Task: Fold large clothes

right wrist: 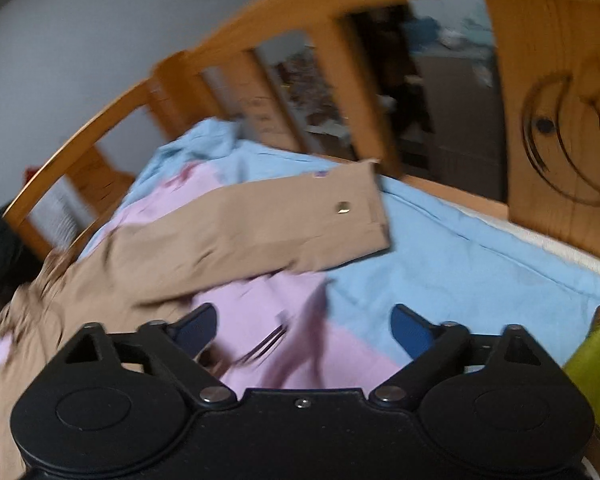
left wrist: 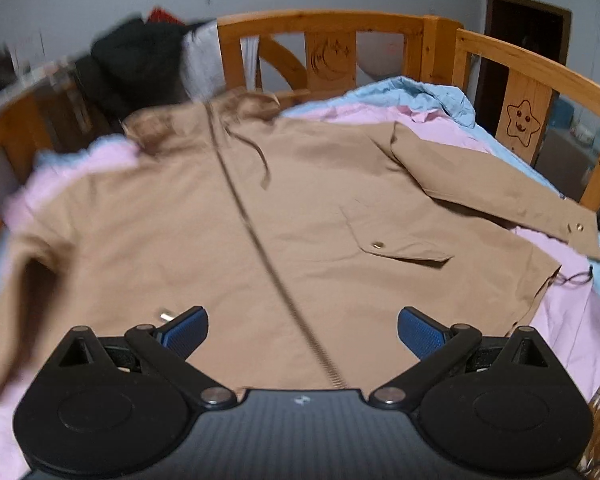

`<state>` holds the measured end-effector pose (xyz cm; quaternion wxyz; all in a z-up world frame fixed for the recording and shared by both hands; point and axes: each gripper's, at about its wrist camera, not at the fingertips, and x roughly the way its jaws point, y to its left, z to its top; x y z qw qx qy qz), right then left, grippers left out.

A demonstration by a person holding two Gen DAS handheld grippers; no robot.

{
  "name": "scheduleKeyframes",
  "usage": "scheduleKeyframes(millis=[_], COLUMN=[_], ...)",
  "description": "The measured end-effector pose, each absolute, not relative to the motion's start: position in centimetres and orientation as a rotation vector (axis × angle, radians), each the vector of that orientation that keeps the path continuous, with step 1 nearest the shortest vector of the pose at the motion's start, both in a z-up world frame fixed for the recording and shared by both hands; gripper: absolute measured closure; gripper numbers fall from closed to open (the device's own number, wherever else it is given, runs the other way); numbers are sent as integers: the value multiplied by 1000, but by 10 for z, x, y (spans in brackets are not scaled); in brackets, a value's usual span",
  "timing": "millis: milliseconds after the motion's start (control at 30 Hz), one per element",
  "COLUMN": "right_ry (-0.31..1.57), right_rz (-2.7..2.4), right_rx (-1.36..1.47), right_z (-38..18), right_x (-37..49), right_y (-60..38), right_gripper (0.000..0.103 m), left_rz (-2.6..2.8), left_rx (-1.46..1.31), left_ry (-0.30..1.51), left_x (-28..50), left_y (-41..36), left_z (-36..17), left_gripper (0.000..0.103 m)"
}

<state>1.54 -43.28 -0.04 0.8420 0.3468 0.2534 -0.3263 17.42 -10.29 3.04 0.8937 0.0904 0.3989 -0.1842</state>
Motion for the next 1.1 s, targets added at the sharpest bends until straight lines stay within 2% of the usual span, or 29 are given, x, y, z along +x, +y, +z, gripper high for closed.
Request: scheduleKeyframes(millis=[167, 233, 367, 467, 533, 567, 600, 633, 667, 900, 1100], right_ry=[504, 483, 394, 342, 318, 313, 307, 293, 282, 172, 31], right_rz=[-726, -759, -853, -945, -1004, -1028, -1043, -1042, -1027, -729, -285], right_rx=[913, 991, 1048, 1073, 1094, 1100, 1103, 1100, 1076, 632, 431], right_z=[-25, -36, -43, -46, -48, -49, -49, -49, -44, 46, 135], right_x=[39, 47, 59, 64, 64, 64, 63, 66, 64, 93, 139], right_y=[-463, -474, -483, -489, -491, -493, -494, -496, -494, -458, -409], right_gripper=[19, 24, 24, 34, 56, 62, 79, 88, 92, 97, 97], left_rz=[-397, -409, -413, -429, -433, -437, -440, -440, -442, -529, -678], left_rx=[138, 153, 172, 138, 91, 64, 43, 20, -2, -176, -393], left_ry=[922, 917, 903, 904, 902, 904, 906, 905, 901, 802, 724], left_x=[196, 200, 206, 214, 219, 223, 226, 229, 233, 259, 297], left_y=[-106, -105, -105, -104, -101, -99, -98, -97, -95, -74, -44], left_z=[1, 1, 8, 20, 30, 36, 41, 47, 53, 113, 173], left_gripper=[0, 0, 0, 1, 1, 1, 2, 2, 2, 2, 1])
